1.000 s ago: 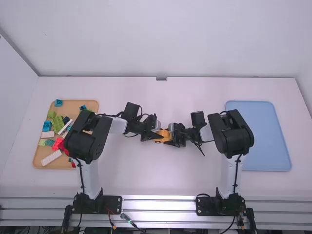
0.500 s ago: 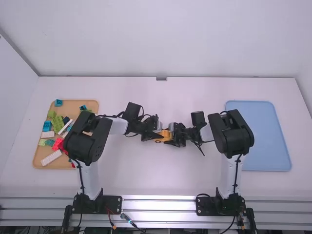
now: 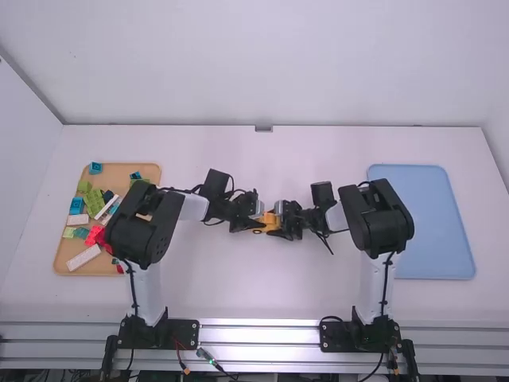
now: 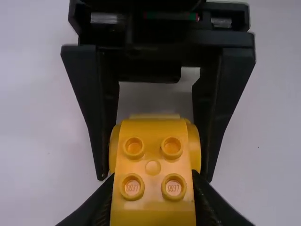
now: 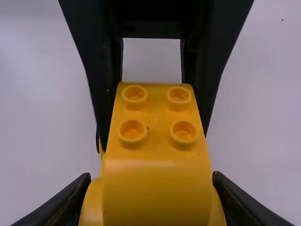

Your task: Assemble lego blocks to make yellow taxi

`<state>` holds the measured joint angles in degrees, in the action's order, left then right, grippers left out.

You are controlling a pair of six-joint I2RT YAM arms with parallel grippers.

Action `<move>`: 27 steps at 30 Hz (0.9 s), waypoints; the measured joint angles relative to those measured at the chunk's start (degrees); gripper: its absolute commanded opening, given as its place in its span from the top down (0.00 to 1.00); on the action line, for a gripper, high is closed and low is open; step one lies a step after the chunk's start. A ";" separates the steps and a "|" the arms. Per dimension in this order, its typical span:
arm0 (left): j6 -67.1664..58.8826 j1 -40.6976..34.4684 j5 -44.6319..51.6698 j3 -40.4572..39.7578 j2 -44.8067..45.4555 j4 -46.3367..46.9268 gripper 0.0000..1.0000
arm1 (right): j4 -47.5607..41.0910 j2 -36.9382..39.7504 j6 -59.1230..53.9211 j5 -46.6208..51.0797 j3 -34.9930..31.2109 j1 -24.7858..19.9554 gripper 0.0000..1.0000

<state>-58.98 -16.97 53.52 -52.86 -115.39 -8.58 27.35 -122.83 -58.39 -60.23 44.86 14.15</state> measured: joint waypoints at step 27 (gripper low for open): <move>-0.44 5.53 5.35 2.14 -0.79 -2.69 0.01 | 0.70 0.00 0.15 0.63 0.07 -0.07 0.40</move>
<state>-59.42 -11.44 58.87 -50.72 -116.18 -11.27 28.05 -122.83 -58.24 -59.59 44.93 14.09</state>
